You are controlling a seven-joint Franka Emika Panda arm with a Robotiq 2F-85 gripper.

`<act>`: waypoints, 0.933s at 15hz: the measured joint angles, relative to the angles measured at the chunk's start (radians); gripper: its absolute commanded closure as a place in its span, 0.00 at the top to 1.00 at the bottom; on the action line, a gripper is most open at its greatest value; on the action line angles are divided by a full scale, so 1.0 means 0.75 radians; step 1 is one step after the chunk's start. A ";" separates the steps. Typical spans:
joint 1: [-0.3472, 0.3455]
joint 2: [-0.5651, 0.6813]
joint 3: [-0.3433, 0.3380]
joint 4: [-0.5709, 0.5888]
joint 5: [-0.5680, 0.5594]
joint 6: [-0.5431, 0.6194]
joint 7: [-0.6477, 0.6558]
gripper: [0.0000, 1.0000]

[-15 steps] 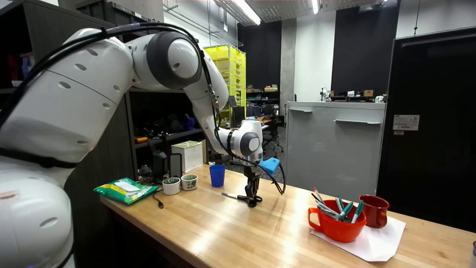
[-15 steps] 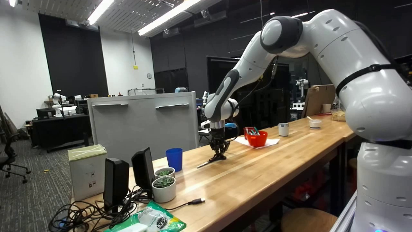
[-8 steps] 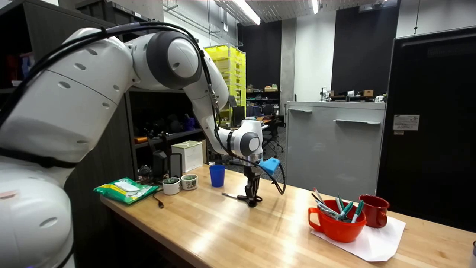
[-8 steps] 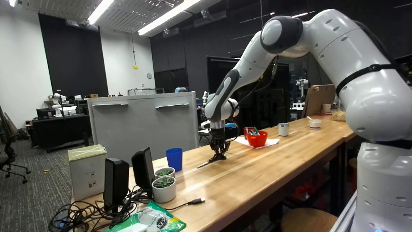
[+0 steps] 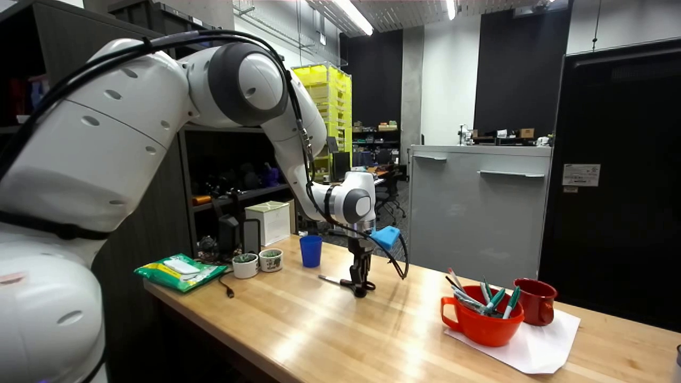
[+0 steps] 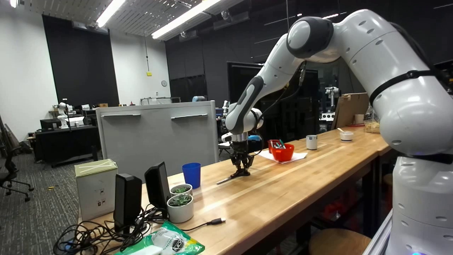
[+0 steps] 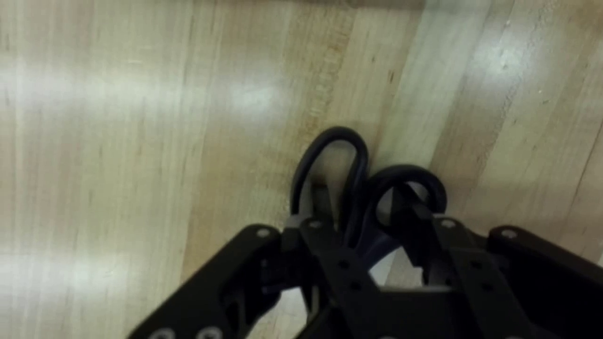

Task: Open and close the scissors.

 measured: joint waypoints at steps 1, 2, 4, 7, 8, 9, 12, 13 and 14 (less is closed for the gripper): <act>0.000 0.000 0.000 0.000 0.000 0.002 0.000 0.33; 0.000 0.000 0.000 0.000 0.000 0.005 0.000 0.34; 0.001 0.000 0.000 0.000 -0.001 0.008 0.000 0.32; 0.003 0.000 -0.001 -0.001 -0.009 0.011 0.001 0.33; 0.004 -0.001 -0.001 -0.001 -0.016 0.011 0.002 0.33; 0.005 -0.001 -0.001 -0.002 -0.022 0.011 0.004 0.32; 0.009 -0.004 -0.002 -0.006 -0.042 0.012 0.018 0.33; 0.010 -0.005 -0.002 -0.007 -0.049 0.012 0.022 0.35; 0.011 -0.007 -0.002 -0.010 -0.053 0.012 0.024 0.34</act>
